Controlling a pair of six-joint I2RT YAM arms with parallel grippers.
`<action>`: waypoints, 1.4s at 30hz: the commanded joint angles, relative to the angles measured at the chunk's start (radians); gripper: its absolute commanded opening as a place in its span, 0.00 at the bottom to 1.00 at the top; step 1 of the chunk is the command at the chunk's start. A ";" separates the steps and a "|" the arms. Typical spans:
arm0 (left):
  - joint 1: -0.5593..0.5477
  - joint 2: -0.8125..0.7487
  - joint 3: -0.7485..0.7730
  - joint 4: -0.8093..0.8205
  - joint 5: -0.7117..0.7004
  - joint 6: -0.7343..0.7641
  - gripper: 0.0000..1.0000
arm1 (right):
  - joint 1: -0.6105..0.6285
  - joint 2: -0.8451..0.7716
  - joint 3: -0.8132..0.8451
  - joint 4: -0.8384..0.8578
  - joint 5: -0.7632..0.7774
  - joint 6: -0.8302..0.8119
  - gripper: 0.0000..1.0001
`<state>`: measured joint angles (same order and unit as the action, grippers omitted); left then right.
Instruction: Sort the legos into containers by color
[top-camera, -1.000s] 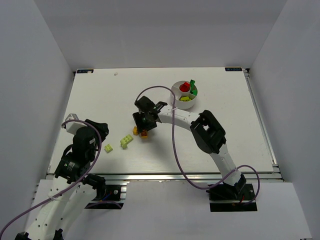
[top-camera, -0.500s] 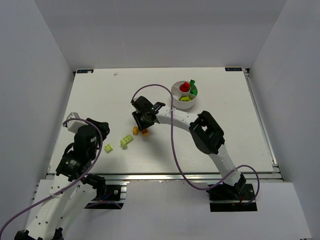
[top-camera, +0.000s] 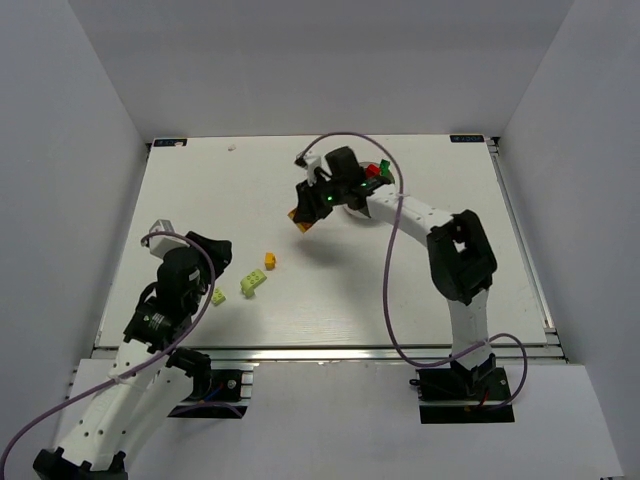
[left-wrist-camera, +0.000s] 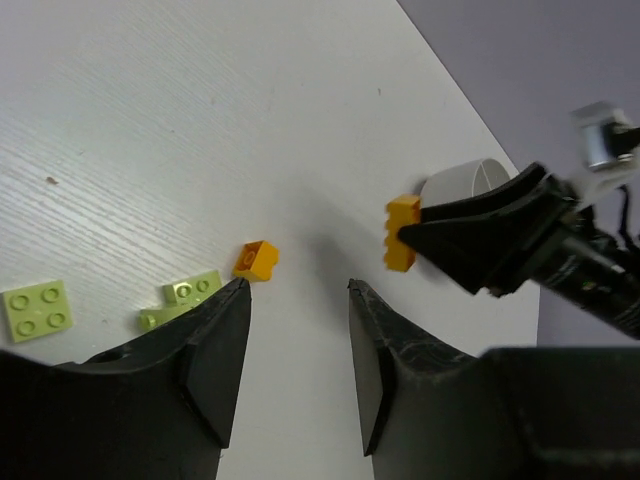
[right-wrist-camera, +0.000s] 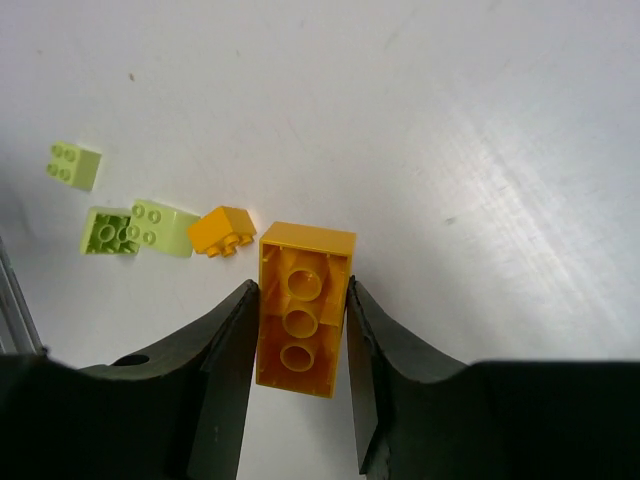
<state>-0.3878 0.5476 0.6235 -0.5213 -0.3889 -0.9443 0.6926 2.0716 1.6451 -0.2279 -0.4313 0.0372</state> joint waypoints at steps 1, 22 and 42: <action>0.004 0.032 -0.011 0.135 0.099 0.025 0.56 | -0.054 -0.114 -0.037 0.125 -0.219 -0.155 0.00; 0.004 0.605 0.154 0.691 0.562 0.006 0.87 | -0.252 -0.228 -0.086 0.045 -0.529 -0.692 0.00; 0.003 0.920 0.245 0.972 0.878 -0.063 0.76 | -0.246 -0.292 -0.160 0.006 -0.563 -0.781 0.00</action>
<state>-0.3878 1.4914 0.8455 0.3626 0.4435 -1.0031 0.4412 1.8103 1.4899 -0.2199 -0.9565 -0.7231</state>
